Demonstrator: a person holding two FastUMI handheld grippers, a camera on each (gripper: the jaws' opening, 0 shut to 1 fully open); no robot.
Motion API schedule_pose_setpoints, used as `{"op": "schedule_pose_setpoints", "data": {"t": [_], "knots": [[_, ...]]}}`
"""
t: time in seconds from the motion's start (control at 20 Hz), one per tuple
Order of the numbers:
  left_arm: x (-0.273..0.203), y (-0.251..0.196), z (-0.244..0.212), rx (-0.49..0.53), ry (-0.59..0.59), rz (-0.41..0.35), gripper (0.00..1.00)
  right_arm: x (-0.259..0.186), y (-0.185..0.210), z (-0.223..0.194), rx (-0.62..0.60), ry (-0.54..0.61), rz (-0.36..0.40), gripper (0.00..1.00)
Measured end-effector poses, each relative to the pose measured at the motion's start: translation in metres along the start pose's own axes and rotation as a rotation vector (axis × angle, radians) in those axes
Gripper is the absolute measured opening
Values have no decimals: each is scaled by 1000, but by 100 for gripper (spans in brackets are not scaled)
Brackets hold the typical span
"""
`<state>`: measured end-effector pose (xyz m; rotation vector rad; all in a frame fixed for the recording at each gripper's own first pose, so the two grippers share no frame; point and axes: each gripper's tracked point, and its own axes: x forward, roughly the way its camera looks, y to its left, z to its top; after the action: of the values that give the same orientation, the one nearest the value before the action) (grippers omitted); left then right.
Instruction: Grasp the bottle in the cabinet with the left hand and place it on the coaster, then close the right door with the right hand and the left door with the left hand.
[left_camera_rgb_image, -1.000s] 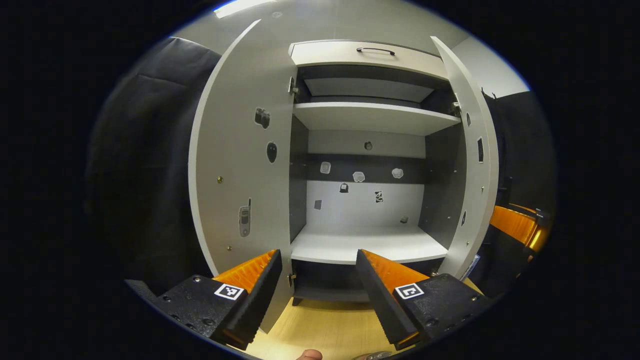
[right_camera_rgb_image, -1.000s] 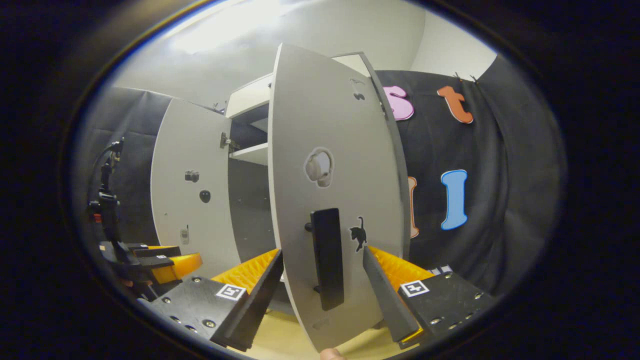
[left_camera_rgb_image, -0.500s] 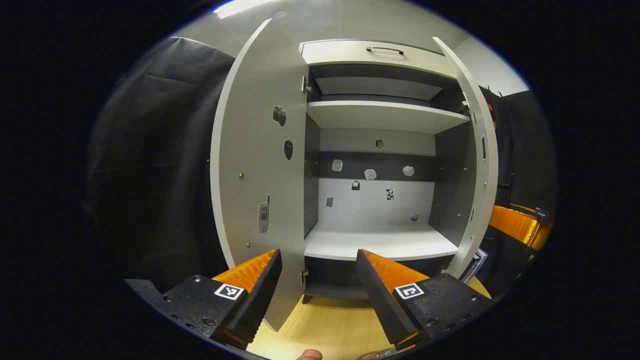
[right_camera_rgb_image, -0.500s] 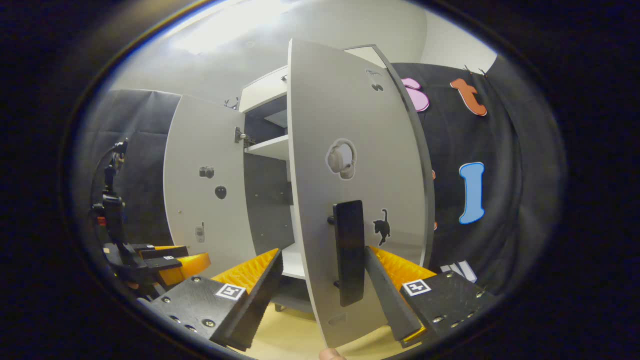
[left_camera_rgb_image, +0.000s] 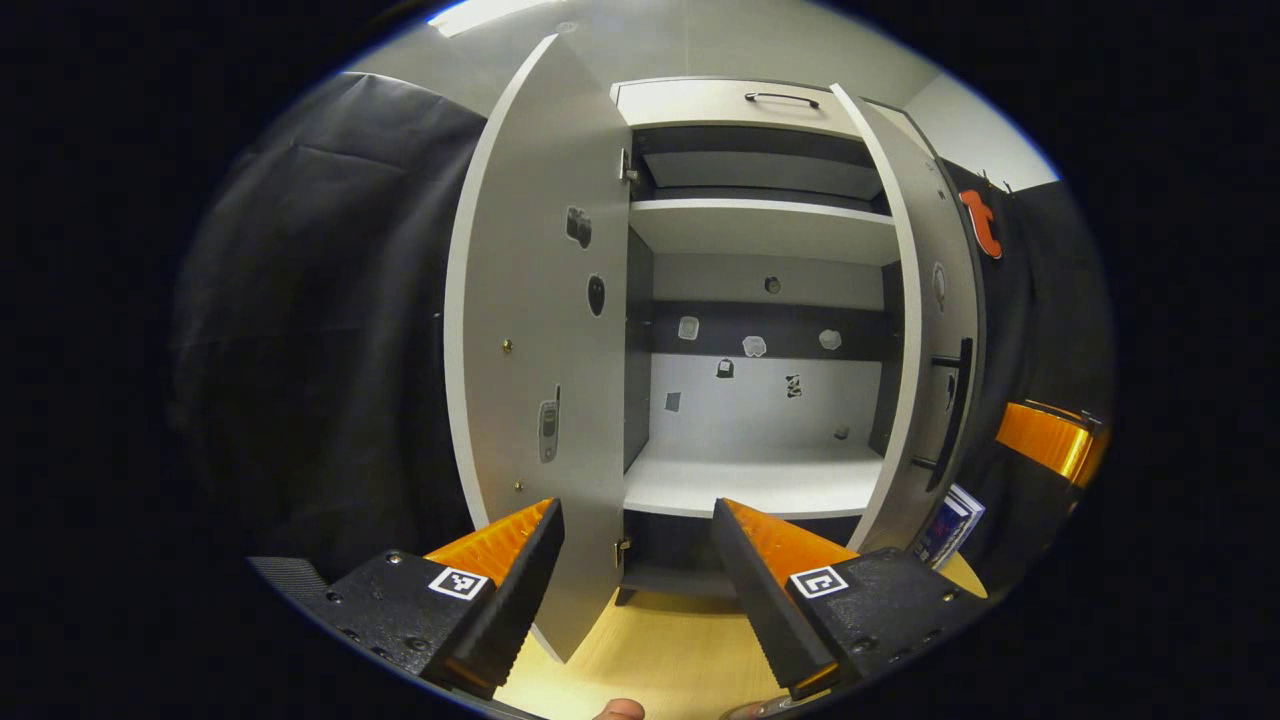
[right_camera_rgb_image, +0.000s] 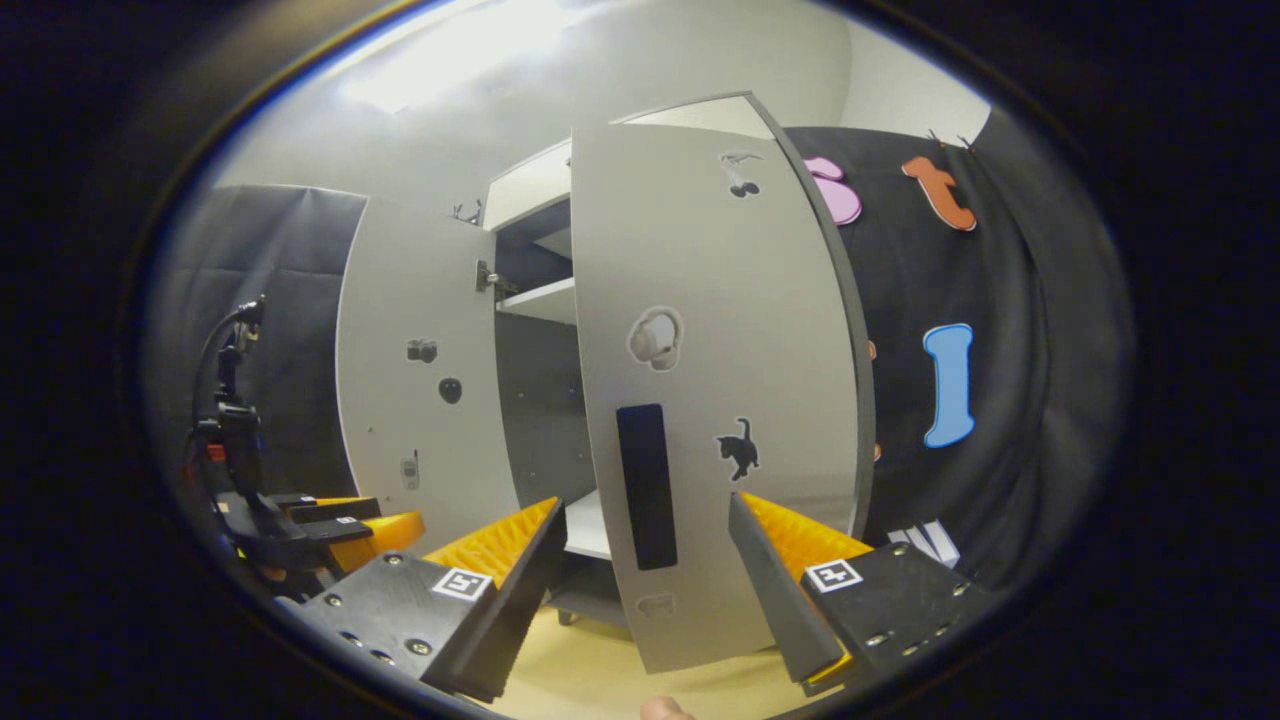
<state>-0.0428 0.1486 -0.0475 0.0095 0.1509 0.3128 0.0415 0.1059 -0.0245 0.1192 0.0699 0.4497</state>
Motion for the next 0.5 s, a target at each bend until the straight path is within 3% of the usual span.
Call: {"op": "schedule_pose_setpoints", "data": {"t": [0.5], "knots": [[-1, 6, -1, -6, -1, 10, 94, 0, -3, 0, 1, -1, -15, 98]]}}
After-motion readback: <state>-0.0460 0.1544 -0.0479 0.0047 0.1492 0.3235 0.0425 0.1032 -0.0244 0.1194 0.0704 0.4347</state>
